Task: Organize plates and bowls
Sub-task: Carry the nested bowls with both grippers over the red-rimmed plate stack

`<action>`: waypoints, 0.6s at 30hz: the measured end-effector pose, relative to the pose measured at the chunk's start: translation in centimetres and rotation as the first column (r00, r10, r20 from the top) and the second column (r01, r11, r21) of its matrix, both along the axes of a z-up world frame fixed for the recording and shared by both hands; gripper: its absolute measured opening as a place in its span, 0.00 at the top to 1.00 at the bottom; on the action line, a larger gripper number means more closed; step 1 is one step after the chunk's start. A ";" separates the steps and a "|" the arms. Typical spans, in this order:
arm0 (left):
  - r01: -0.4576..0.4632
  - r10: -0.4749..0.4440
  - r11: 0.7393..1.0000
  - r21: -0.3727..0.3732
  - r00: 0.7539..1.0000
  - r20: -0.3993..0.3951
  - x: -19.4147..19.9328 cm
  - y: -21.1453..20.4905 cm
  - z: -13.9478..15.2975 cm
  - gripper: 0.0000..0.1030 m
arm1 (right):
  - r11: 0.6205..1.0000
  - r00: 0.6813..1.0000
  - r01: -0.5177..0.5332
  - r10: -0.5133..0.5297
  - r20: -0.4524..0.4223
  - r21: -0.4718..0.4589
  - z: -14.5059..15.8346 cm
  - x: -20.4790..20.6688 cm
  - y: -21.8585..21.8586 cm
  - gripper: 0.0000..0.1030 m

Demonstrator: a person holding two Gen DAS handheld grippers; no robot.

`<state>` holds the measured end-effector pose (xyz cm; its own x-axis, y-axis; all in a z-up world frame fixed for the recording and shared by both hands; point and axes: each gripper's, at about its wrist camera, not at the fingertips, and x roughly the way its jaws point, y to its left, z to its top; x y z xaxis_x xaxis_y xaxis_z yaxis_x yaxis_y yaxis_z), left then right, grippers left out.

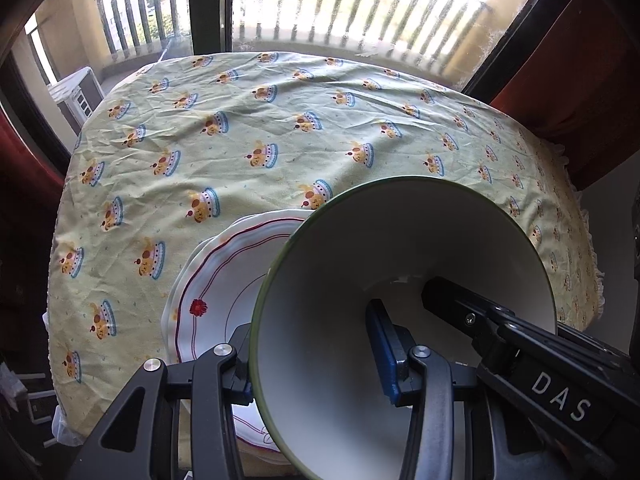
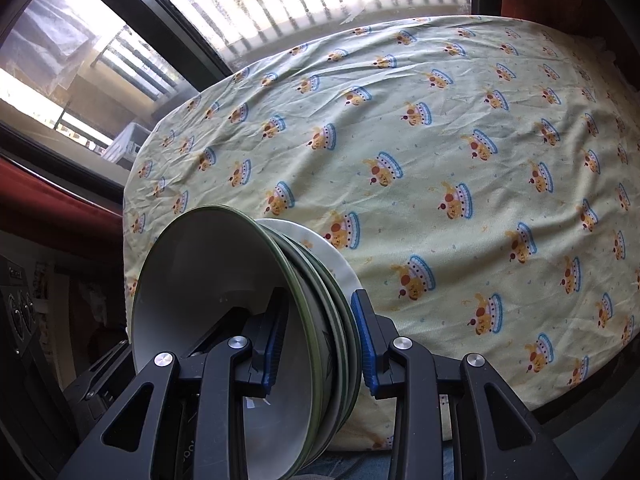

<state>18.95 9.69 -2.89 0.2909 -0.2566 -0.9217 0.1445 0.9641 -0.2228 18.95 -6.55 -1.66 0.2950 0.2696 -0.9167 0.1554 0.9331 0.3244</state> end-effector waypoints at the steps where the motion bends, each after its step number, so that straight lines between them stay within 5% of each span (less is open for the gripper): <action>1: 0.001 -0.001 1.000 0.002 1.000 -0.004 0.1 0.4 -0.1 0.57 | 1.000 1.000 0.001 -0.001 -0.003 0.001 -0.1 0.1 0.5 0.65; 18: 0.103 -0.102 0.995 0.012 0.993 -0.066 1.6 3.7 -2.5 0.57 | 0.997 0.993 0.083 -0.082 -0.088 0.008 -2.9 0.5 4.5 0.64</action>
